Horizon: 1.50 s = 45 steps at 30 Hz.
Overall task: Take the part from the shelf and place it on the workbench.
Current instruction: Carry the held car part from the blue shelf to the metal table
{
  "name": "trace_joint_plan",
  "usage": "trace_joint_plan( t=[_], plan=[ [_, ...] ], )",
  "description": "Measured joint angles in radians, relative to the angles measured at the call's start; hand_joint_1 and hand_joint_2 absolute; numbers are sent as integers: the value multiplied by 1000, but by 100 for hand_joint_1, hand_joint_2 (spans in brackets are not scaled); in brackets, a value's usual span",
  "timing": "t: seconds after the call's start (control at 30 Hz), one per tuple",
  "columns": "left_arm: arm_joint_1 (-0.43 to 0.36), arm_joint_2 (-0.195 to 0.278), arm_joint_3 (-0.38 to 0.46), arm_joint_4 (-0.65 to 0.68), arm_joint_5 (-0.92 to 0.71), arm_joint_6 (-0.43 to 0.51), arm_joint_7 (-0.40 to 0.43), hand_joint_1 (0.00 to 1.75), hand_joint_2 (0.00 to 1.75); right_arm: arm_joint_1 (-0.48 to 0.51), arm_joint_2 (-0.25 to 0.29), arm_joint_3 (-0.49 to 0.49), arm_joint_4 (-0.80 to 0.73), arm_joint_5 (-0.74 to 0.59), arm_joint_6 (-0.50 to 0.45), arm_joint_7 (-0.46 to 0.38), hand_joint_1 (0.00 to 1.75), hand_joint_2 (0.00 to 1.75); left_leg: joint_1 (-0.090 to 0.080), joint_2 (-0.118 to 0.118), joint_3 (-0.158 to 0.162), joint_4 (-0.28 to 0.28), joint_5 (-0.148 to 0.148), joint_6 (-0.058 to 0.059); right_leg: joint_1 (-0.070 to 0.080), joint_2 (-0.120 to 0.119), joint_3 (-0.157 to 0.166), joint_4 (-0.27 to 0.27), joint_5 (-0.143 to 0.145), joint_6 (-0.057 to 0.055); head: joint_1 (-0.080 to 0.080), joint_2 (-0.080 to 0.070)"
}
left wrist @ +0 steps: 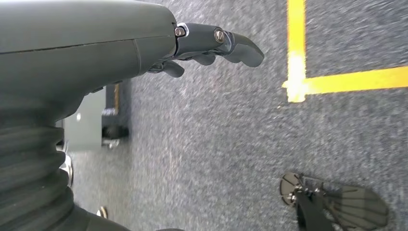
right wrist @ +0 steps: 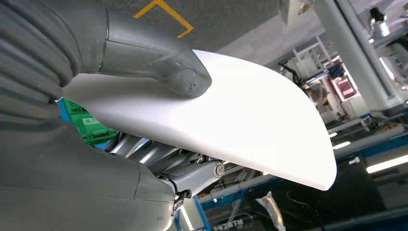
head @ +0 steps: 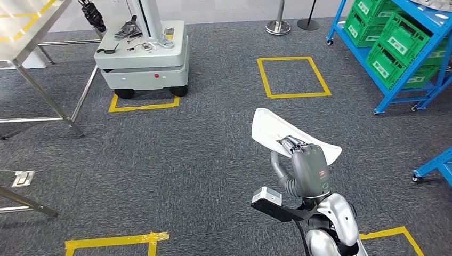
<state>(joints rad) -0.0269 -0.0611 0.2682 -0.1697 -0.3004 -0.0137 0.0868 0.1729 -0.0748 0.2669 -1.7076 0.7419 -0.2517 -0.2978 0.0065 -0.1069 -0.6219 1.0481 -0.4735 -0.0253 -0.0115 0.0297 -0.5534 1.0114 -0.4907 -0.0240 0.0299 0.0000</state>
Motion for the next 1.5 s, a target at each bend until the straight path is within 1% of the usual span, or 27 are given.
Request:
trace_joint_plan(
  t=[0.07, 0.13, 0.17, 0.2, 0.23, 0.3, 0.37, 0.43, 0.5, 0.57, 0.63, 0.67, 0.7, 0.73, 0.8, 0.87, 0.93, 0.97, 1.0, 1.1, 1.17, 1.2, 1.27, 1.33, 1.37, 1.43, 1.5],
  plan=[
    [0, 0, 0, 1, 2, 0, 0, 0, 175, 3, 1, 0, 0, 2, 0, 1, 175, 175, -2, 69, -48, 111, -68, -5, 1, -30, 1, -5, 2, -10, -3, 0],
    [0, -1, 0, 1, 6, 0, 2, 0, 175, 6, 1, 0, 0, 2, -1, 1, 175, 175, 0, 95, -102, 237, -125, -11, 4, -61, 1, -5, 0, -13, -4, 0],
    [2, -1, 0, 1, 8, 0, 4, 0, 175, 8, 1, 0, 0, 2, -1, 0, 175, 175, 1, 99, -109, 260, -129, -13, 4, -76, 1, -4, 0, -13, -4, 0],
    [4, -1, 0, 2, 11, 1, 6, 0, 175, 8, 1, 0, 0, 2, -1, 0, 175, 175, 2, 103, -93, 240, -113, -14, 4, -90, 1, -4, -1, -13, -5, 0],
    [7, 0, 0, 2, 13, 2, 9, 0, 175, 8, 1, 0, 0, 2, -1, -2, 175, 175, 3, 115, -57, 180, -83, -15, 4, -103, 2, -3, -2, -11, -5, 0],
    [8, 1, 0, 2, 14, 3, 13, 0, 175, 8, 1, 0, 0, 2, -1, -5, 175, 175, 2, 162, 24, 36, -33, -10, 7, -128, 3, 4, -9, -1, -4, 0],
    [8, 1, 0, 2, 14, 3, 14, 0, 175, 7, 1, 0, 0, 2, 0, -9, 175, 175, 0, 183, 53, -21, -19, 3, 11, -147, 6, 10, -15, 10, -2, 0],
    [10, 1, 0, 3, 14, 3, 16, 0, 175, 5, 2, 0, 0, 2, 0, -11, 175, 175, -2, 158, 49, -22, -15, 17, 10, -163, 11, 10, -18, 23, -1, 0],
    [11, 2, 0, 4, 14, 2, 18, 0, 175, 1, 3, 0, 1, 2, 0, -12, 175, 175, 1, 135, 51, -27, -10, 30, 4, -126, 6, 34, -40, 36, 1, 0],
    [9, 4, 1, 4, 14, 0, 18, 0, 175, 0, 3, 0, 4, 1, 0, -13, 175, 175, 3, 111, 52, -30, -4, 39, 0, -61, -37, 135, -99, 44, 5, 0],
    [8, 5, 2, 4, 14, -2, 16, 0, 175, 3, 3, 0, 8, 0, 0, -15, 175, 175, 1, 82, 49, -29, -2, 42, 0, -37, -102, 266, -151, 45, 6, 0],
    [8, 5, 2, 4, 14, -3, 14, 0, 175, 3, 3, 0, 10, -1, 0, -16, 175, 175, 0, 67, 48, -27, -2, 42, 1, -35, -120, 296, -153, 43, 6, 0],
    [9, 4, 2, 4, 15, -2, 11, 0, 175, 3, 2, 0, 11, -1, 0, -17, 175, 175, -1, 52, 48, -25, -1, 42, 1, -33, -119, 286, -133, 39, 6, 0],
    [9, 4, 2, 4, 17, 0, 7, 0, 175, 3, 2, 0, 11, -2, 1, -18, 175, 175, -1, 36, 48, -23, -1, 42, 1, -25, -98, 235, -97, 35, 6, 0],
    [9, 1, 3, 4, 25, 5, -1, 0, 175, 3, -1, 0, 11, -2, 2, -20, 175, 175, -1, 7, 46, -21, 0, 38, 1, 18, -35, 93, -31, 28, 6, 0],
    [9, -3, 4, 4, 33, 8, -7, 0, 175, 3, -6, 0, 12, -1, 5, -26, 175, 175, 1, -17, 40, -22, 4, 26, 3, 47, -5, 20, -8, 23, 6, 0],
    [12, -6, 4, 5, 34, 8, -8, 0, 175, 0, -10, 2, 12, 2, 13, -29, 175, 175, 3, -38, 32, -29, 11, 10, 5, 32, -5, 13, -5, 16, 7, 0],
    [15, -8, 5, 6, 32, 8, -6, 0, 175, -5, -9, 5, 12, 5, 21, -26, 175, 175, 4, -34, 29, -28, 11, 5, 4, 20, -3, 7, -1, 10, 7, 0],
    [16, -9, 5, 7, 31, 8, -3, 0, 175, -10, -7, 9, 12, 11, 30, -20, 175, 175, 2, -13, 21, -17, 1, 1, 3, 7, -1, 0, 3, 2, 6, 0],
    [11, -13, 5, 8, 29, 7, 5, 0, 175, -22, 3, 20, 11, 36, 58, 11, 175, 175, -2, 80, -49, 134, -89, -5, 4, -39, 2, -10, 7, -14, 0, 0],
    [10, -15, 5, 8, 29, 6, 5, 0, 175, -22, 5, 21, 11, 47, 65, 23, 175, 175, 0, 95, -93, 239, -129, -12, 6, -72, 2, -8, 4, -17, 0, 0],
    [12, -15, 5, 8, 27, 5, 5, 0, 175, -20, 5, 21, 10, 49, 65, 25, 175, 175, 1, 99, -92, 245, -123, -14, 7, -87, 2, -7, 3, -17, 0, 0],
    [16, -14, 5, 8, 20, 3, 4, 0, 175, -13, 5, 21, 3, 53, 62, 26, 175, 175, 3, 117, -32, 143, -69, -15, 6, -113, 3, -3, 0, -13, 0, 0],
    [16, -13, 5, 7, 14, 0, 1, 0, 175, -5, 5, 21, -8, 54, 57, 26, 175, 175, -1, 153, 40, 15, -25, -6, 10, -135, 4, 3, -7, -5, 0, 0],
    [15, -13, 5, 7, 13, -2, 0, 0, 175, -1, 5, 21, -14, 55, 54, 26, 175, 175, -2, 163, 57, -18, -16, 0, 12, -144, 5, 6, -9, 1, 1, 0],
    [15, -13, 5, 7, 10, -5, -4, 0, 175, 4, 5, 21, -24, 59, 50, 26, 175, 175, -6, 153, 56, -30, -12, 13, 13, -160, 7, 7, -10, 11, 2, 0],
    [16, -13, 5, 7, 0, -9, -7, 0, 175, 7, 5, 21, -37, 63, 43, 29, 175, 175, -2, 134, 56, -36, -7, 24, 8, -146, 9, 15, -19, 24, 3, 0]
  ],
)
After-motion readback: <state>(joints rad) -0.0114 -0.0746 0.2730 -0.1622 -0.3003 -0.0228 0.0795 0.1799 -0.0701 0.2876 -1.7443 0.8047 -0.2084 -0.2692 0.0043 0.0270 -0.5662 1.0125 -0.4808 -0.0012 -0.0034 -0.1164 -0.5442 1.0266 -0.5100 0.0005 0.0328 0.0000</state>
